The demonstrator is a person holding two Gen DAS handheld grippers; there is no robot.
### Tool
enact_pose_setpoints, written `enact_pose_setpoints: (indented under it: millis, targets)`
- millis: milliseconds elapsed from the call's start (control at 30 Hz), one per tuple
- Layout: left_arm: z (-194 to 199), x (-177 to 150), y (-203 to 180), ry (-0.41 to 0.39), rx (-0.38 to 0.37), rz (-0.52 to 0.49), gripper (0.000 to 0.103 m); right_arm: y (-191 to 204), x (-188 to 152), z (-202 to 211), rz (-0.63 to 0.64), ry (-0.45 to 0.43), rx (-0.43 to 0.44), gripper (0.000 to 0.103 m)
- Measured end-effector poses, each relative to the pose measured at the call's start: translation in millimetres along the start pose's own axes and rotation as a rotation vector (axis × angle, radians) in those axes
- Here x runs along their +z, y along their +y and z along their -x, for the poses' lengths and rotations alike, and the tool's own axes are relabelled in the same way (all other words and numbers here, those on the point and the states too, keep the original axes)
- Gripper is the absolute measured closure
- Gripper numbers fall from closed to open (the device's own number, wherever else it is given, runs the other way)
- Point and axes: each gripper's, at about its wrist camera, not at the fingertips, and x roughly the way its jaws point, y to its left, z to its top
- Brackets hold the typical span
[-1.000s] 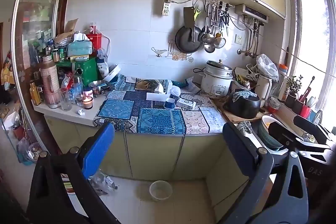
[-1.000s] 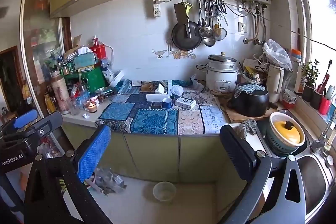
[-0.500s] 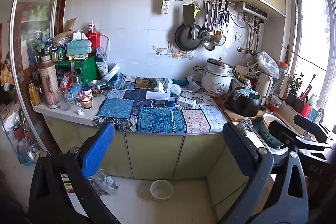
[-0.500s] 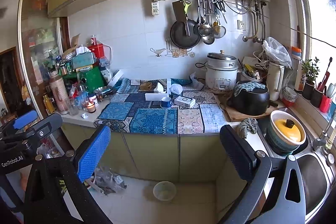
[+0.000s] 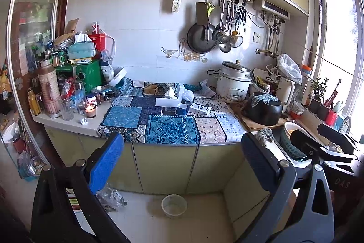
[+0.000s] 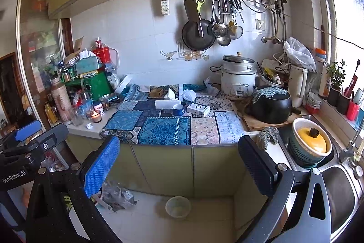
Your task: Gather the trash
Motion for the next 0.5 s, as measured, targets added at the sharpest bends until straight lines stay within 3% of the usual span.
enact_pose_setpoints:
  millis: [500]
  targets:
    - [-4.3,0.7,2.4,0.002,0.002,-0.001,0.000,-1.6,3.4,-5.1,0.000,0.001,0.007,0.000]
